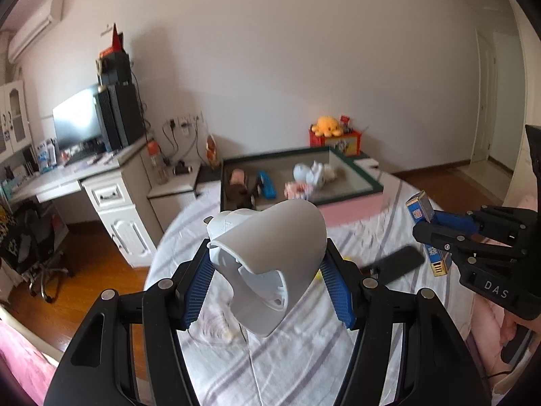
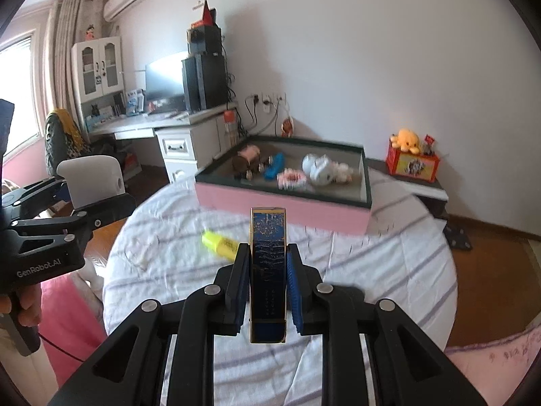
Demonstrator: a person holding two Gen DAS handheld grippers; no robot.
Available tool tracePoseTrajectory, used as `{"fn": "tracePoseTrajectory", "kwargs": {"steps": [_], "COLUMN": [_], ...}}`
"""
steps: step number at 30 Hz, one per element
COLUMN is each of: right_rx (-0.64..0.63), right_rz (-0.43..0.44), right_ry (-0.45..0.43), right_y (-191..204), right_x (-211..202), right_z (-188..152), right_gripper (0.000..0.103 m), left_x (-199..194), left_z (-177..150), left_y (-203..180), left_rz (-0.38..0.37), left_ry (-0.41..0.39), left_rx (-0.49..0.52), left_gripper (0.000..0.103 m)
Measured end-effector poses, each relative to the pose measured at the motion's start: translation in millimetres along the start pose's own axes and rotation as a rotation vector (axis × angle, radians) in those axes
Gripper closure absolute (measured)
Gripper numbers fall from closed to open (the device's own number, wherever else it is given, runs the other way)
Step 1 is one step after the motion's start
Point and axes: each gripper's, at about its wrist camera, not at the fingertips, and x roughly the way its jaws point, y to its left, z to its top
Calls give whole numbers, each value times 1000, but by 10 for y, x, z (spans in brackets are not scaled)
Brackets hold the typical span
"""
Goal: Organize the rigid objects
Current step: 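Carry the plug and card box into the pink box and open both grippers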
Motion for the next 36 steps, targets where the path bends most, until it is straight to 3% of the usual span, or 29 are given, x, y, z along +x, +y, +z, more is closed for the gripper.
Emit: {"fn": "tracePoseTrajectory", "kwargs": {"steps": [10,20,24,30,36], "right_rx": [-68,-113,-115,-126,-110], "right_rz": [23,0,-8,-52,-68], "right_ry": [-72,-50,-10,64,170], "right_y": [-87,-352,-537,-789,-1015], "right_x": [10,478,782,1289,1888], "right_z": [554,1019,1137,1261,1239], "right_gripper": [82,82,82,82,82], "left_x": [93,808,1152,1861,2518], "left_z": [537,1037,1177,1299,1129], "left_y": [42,128,141,139,51], "left_rz": [31,42,11,-119,-90], "left_ry": [-90,-64,-37,65,187], "left_rx": [22,75,84,61,64], "left_gripper": [40,40,40,40,40]}}
